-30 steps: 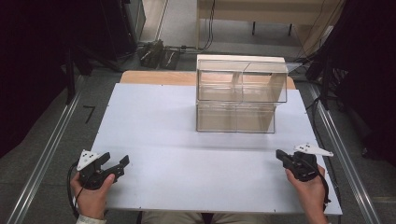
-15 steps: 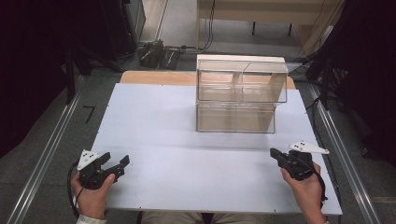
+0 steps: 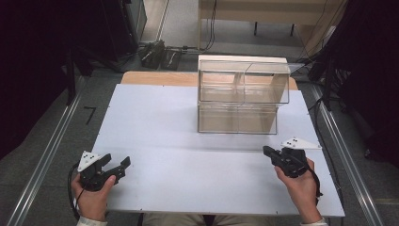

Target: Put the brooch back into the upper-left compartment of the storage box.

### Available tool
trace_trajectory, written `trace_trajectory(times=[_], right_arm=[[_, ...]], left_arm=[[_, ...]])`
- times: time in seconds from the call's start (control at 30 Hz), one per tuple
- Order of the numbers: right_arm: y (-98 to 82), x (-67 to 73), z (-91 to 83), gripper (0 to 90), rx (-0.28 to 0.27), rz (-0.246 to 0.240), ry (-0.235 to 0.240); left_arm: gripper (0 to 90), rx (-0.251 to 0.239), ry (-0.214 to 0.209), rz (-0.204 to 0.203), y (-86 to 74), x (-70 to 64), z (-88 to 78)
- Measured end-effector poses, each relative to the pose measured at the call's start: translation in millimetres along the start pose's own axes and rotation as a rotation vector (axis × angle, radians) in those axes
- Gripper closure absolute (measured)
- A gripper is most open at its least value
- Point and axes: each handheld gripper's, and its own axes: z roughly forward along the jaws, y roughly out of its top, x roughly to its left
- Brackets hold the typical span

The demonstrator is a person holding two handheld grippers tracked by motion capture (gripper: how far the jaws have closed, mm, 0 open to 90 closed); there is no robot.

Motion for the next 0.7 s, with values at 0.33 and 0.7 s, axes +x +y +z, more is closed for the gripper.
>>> trace_trajectory(times=[0.33,0.7], right_arm=[[11.6,8.7,4.9,87.0,-0.001,-0.026,0.026],[26.2,19.8,12.7,87.0,-0.005,-0.058,0.059]], left_arm=[[23.0,0.003,0.0,0.001,0.0,0.1,0.2],[23.0,0.001,-0.001,0.0,-0.1,0.1,0.0]])
